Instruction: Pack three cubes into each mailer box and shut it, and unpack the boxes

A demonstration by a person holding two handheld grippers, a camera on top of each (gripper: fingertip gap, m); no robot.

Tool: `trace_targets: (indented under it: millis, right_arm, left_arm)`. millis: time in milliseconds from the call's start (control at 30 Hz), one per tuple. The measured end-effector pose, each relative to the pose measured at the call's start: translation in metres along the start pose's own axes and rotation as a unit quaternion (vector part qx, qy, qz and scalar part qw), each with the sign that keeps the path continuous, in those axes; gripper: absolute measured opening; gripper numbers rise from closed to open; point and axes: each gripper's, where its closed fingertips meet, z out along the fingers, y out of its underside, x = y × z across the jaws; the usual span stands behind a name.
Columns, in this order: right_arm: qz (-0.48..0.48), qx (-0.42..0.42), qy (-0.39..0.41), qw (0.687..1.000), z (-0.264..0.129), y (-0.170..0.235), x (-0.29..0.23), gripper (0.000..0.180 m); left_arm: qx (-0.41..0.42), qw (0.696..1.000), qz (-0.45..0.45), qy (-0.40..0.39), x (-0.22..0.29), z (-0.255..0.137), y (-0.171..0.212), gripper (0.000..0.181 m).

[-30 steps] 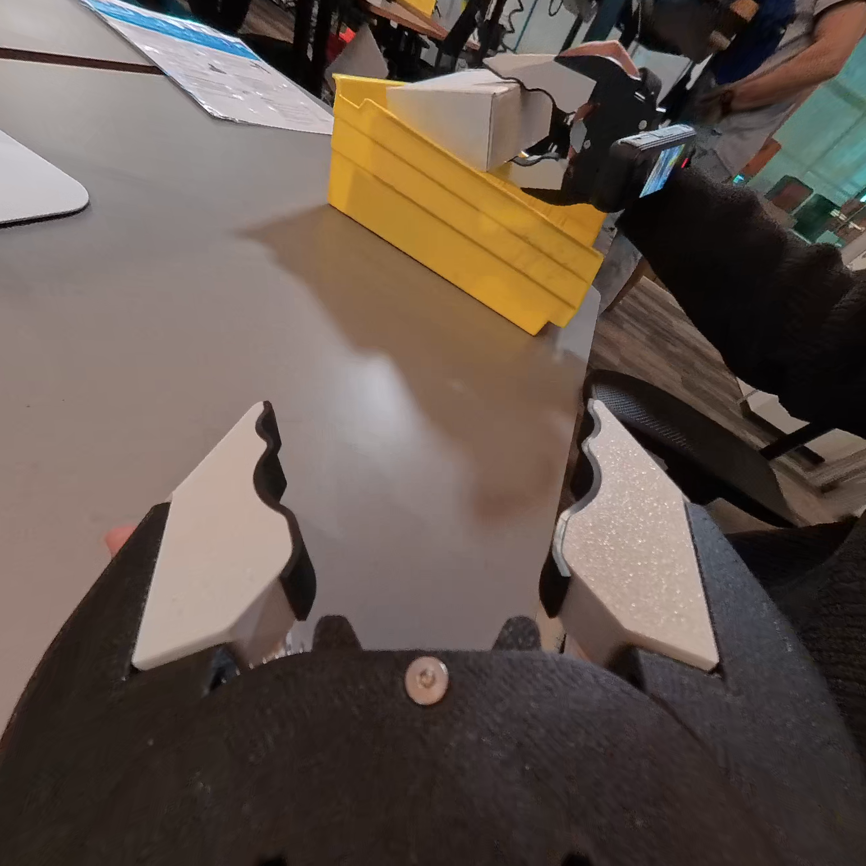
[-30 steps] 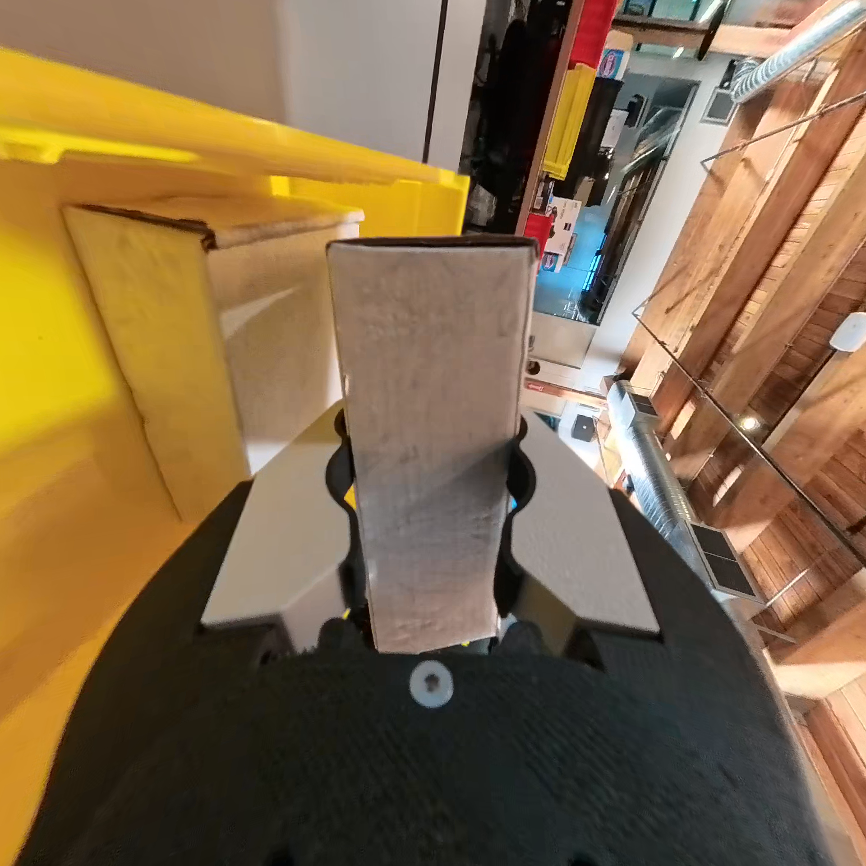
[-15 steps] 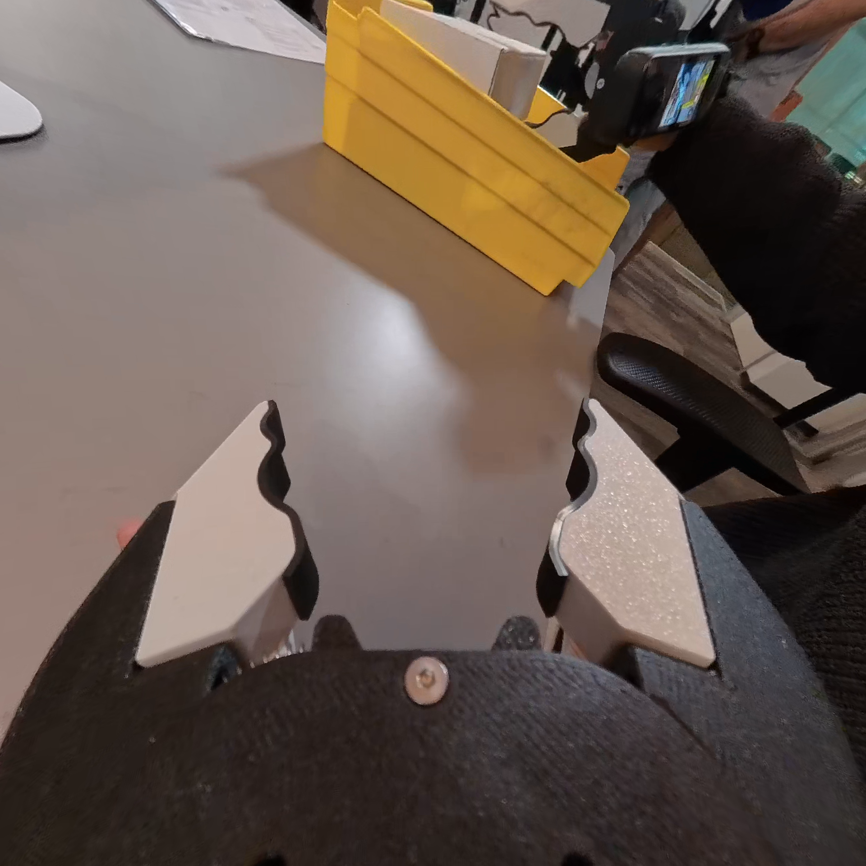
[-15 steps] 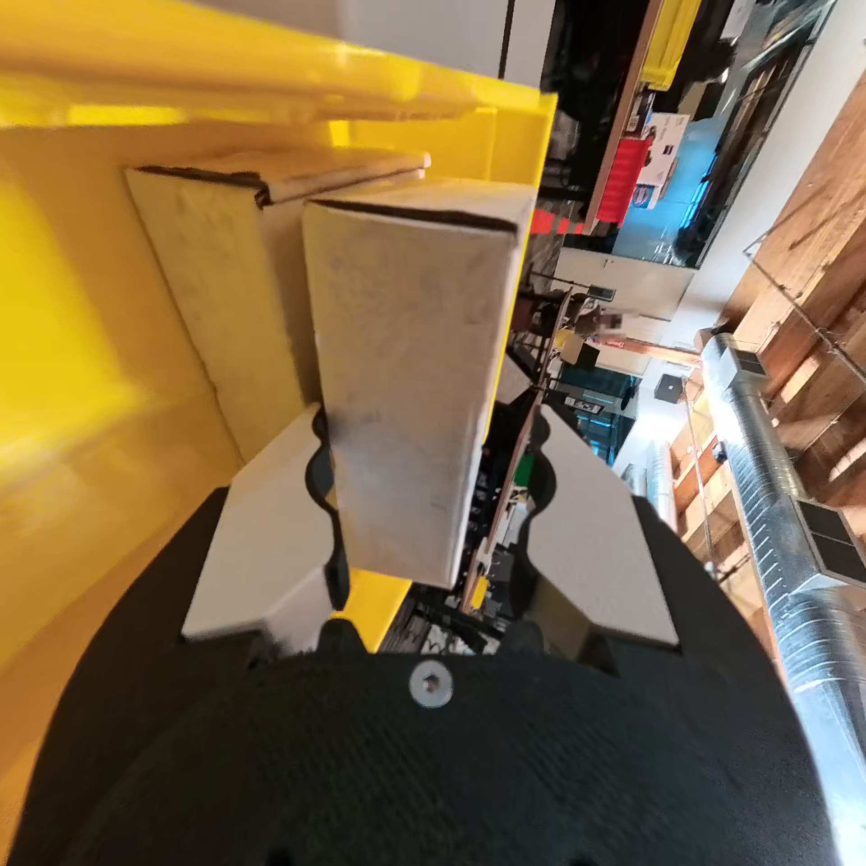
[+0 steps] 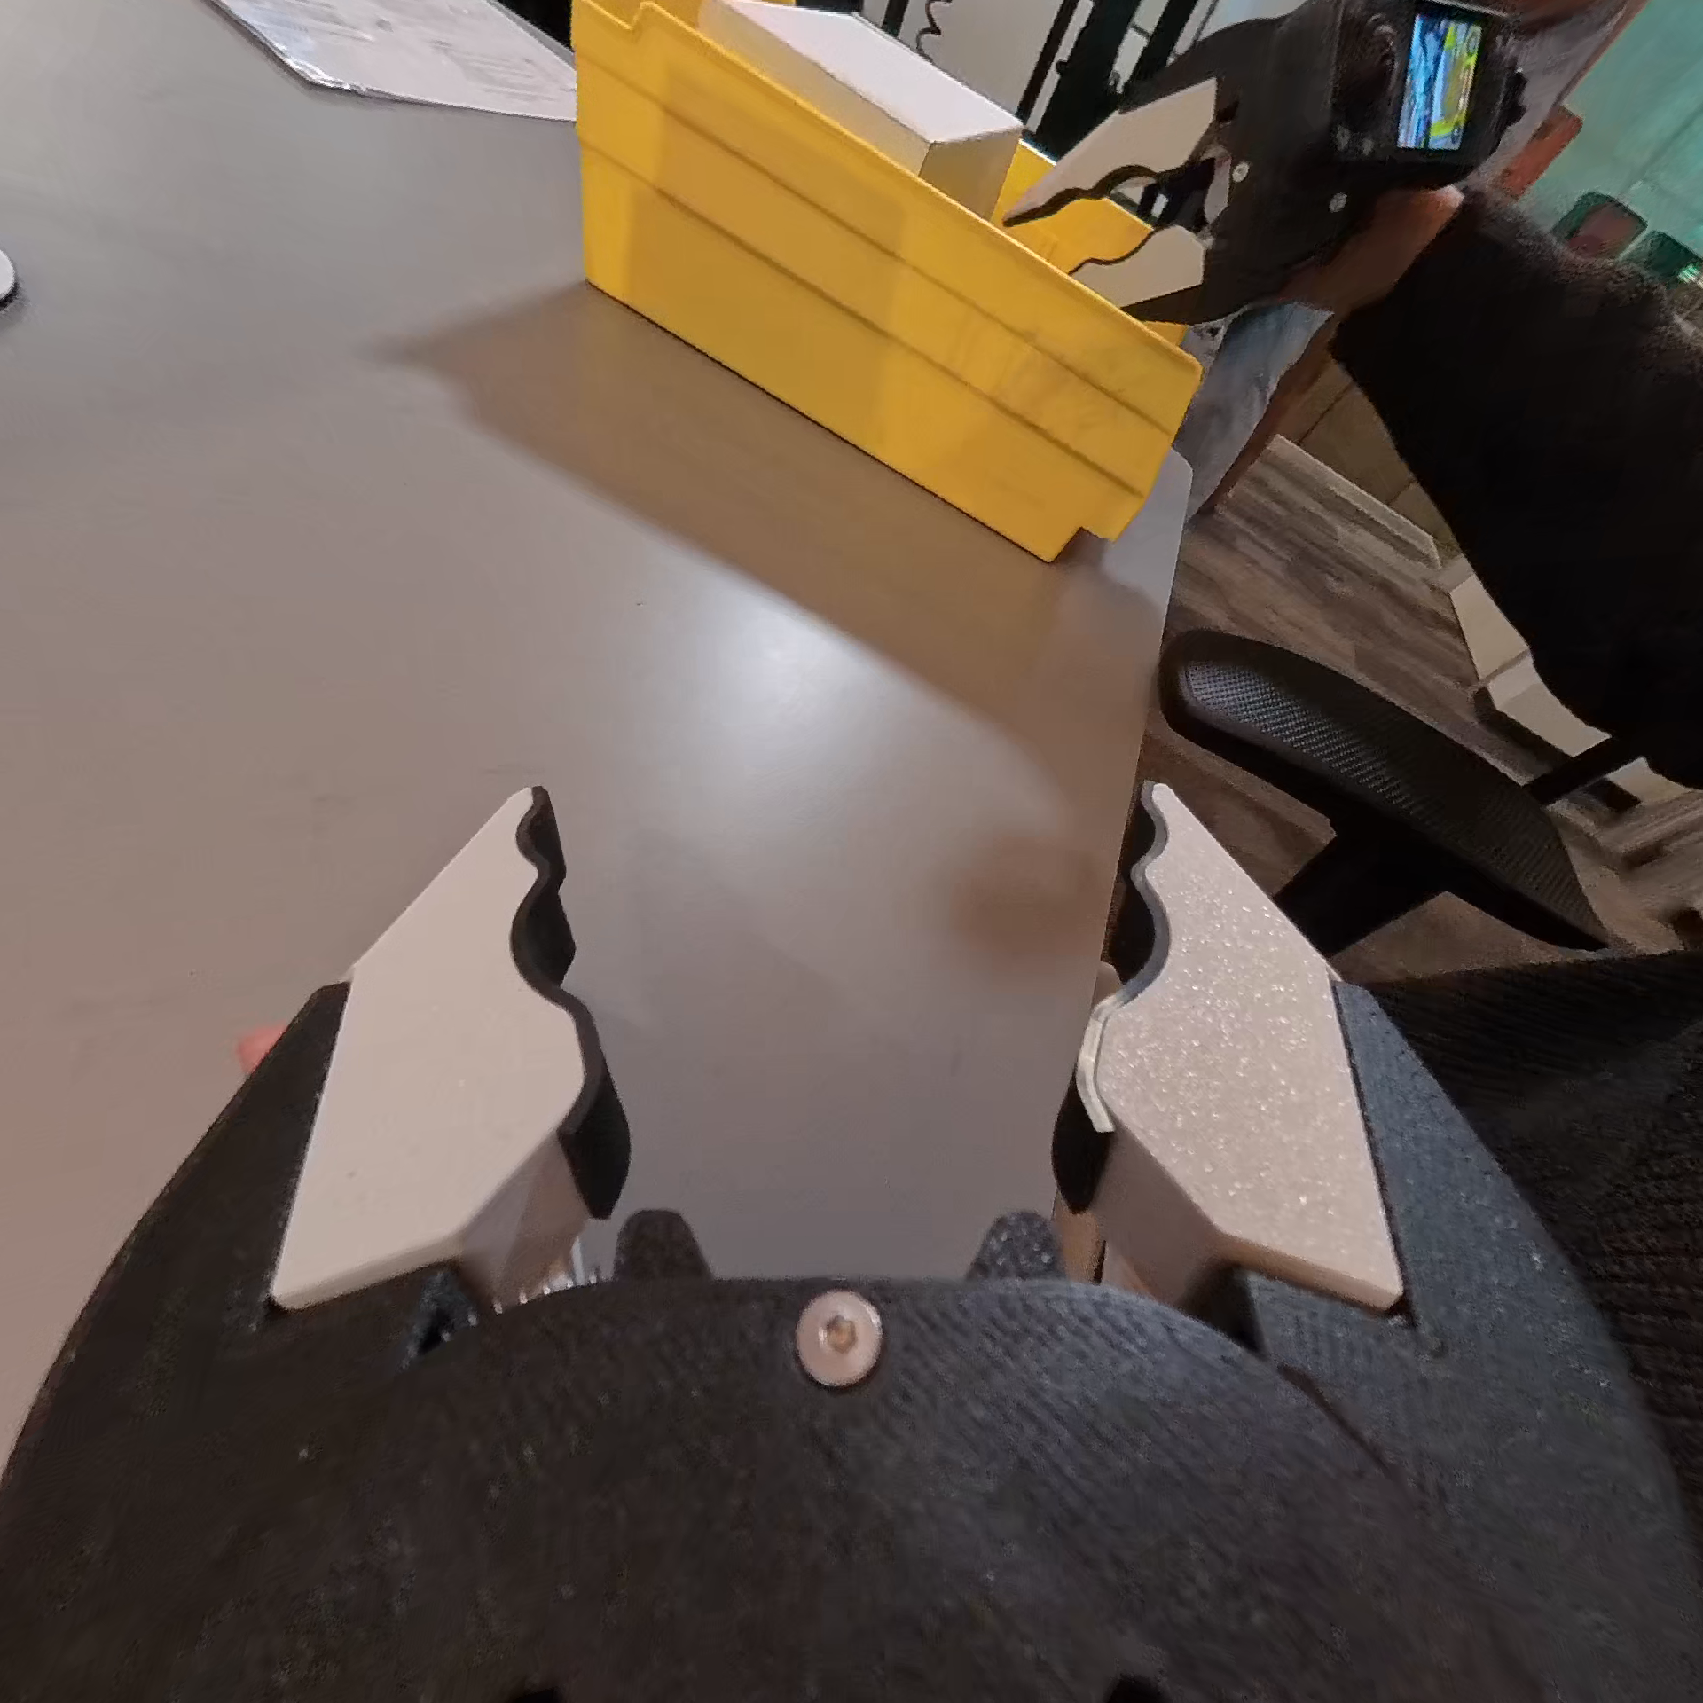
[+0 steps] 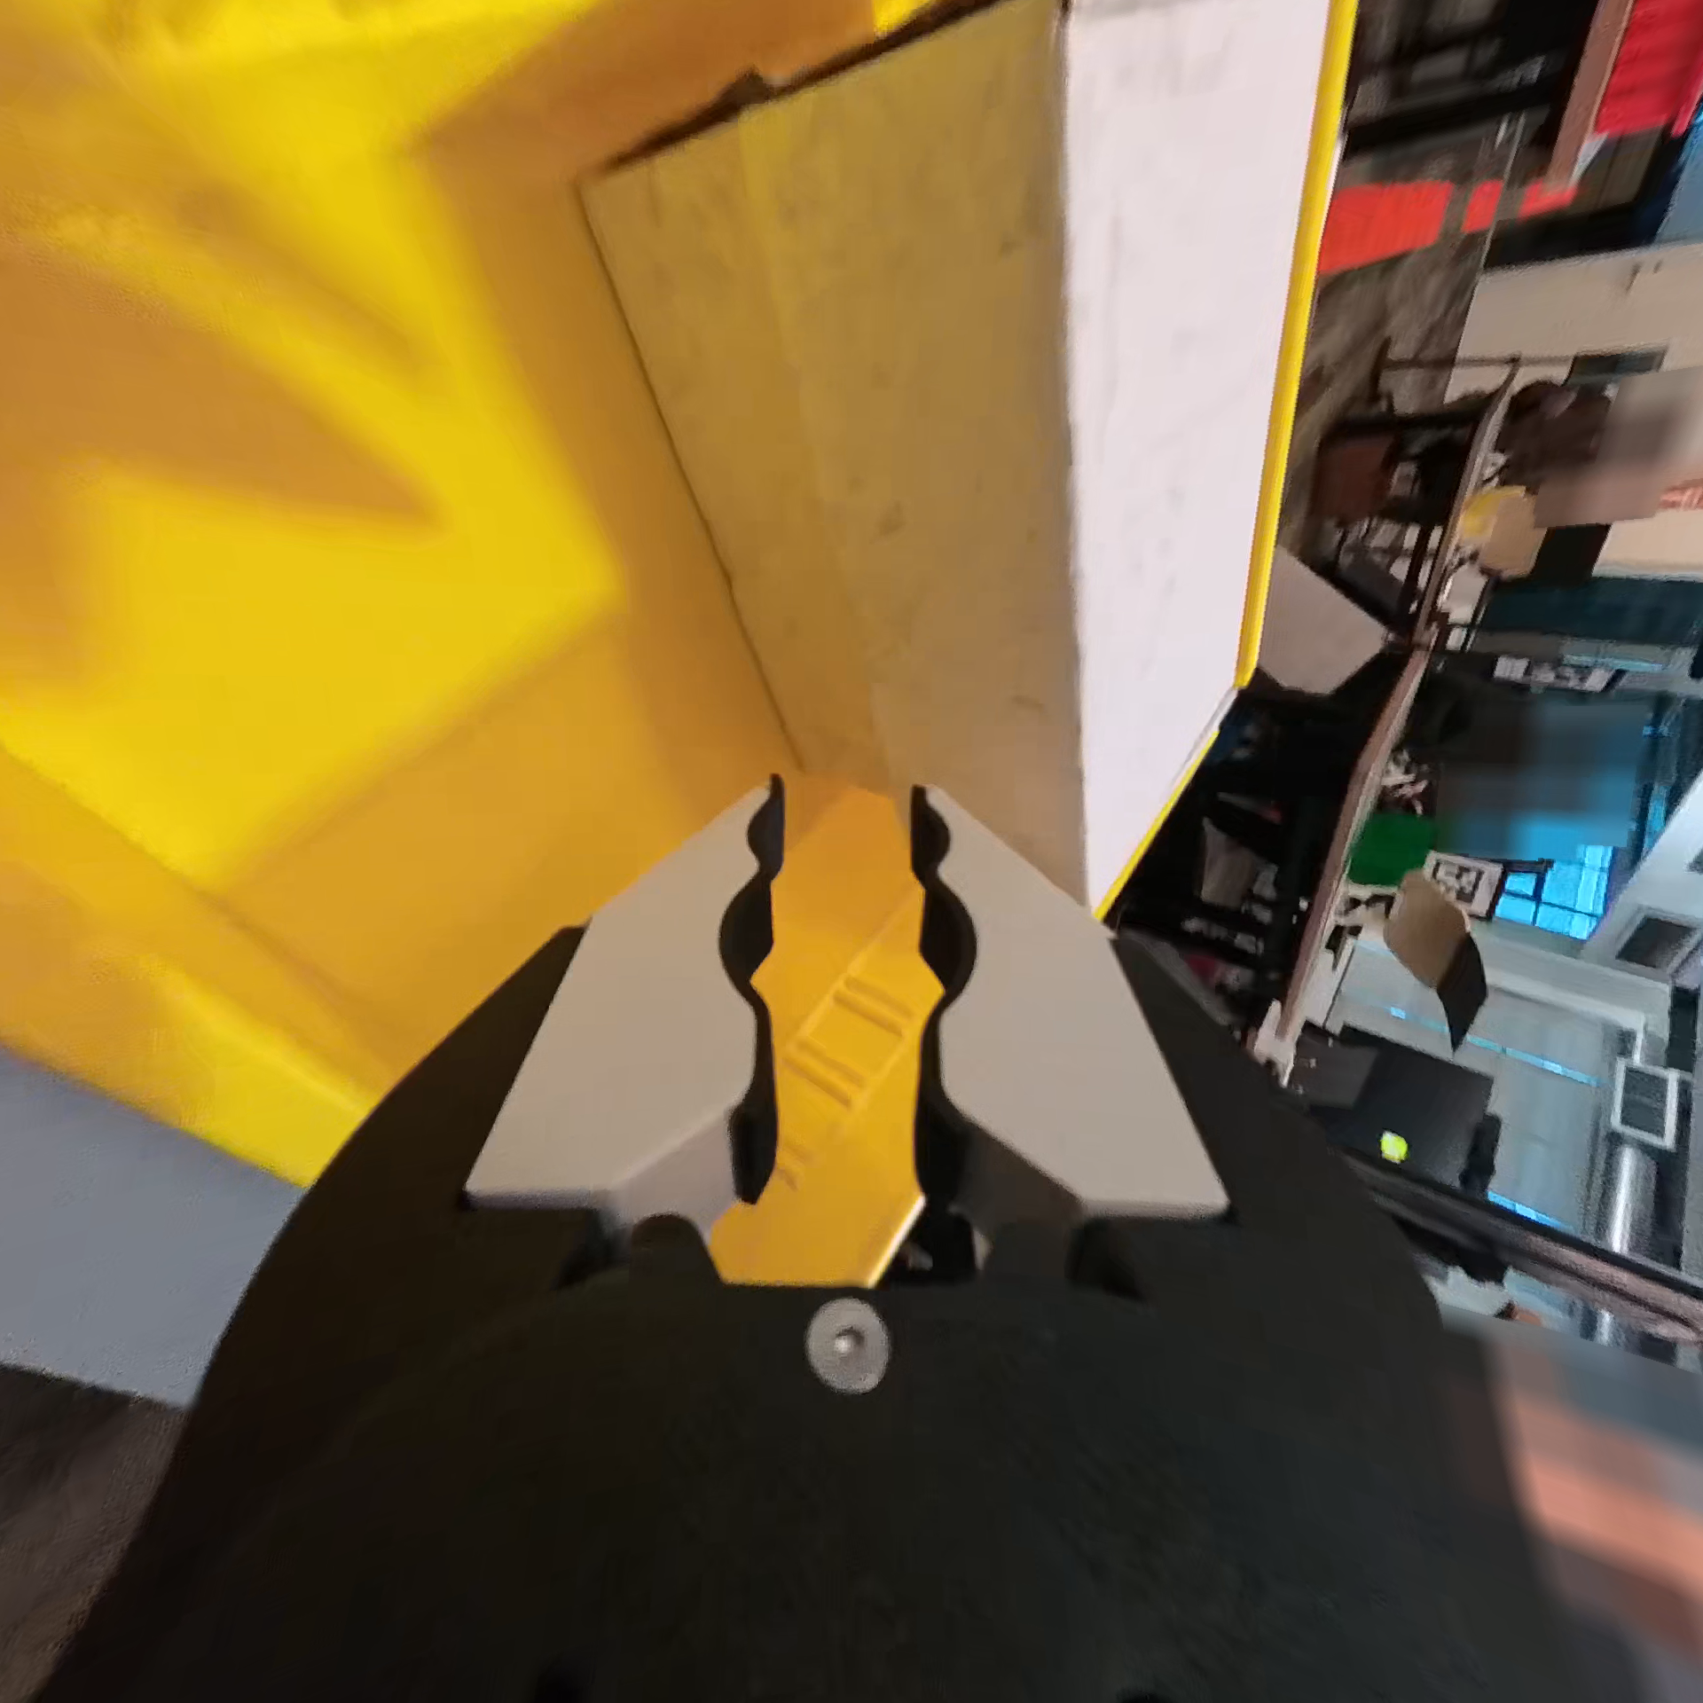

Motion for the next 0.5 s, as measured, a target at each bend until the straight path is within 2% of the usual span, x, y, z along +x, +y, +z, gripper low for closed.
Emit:
trace_targets:
  millis: [133, 333, 500]
  right_arm:
    - [0.01, 0.059, 0.019, 0.998, 0.004, -0.025, 0.009, 0.019]
    - [-0.005, 0.03, 0.016, 0.999, 0.02, -0.026, 0.011, 0.021]
    - [0.004, 0.068, 0.0, 0.998, 0.016, -0.043, -0.001, 0.019]
  left_arm:
    - [0.002, 1.0, 0.004, 0.003, 0.006, 0.002, -0.004, 0.119]
    - [0.007, 1.0, 0.016, -0.009, 0.008, -0.002, -0.005, 0.119]
    - [0.01, 1.0, 0.001, -0.006, 0.005, -0.003, -0.004, 0.118]
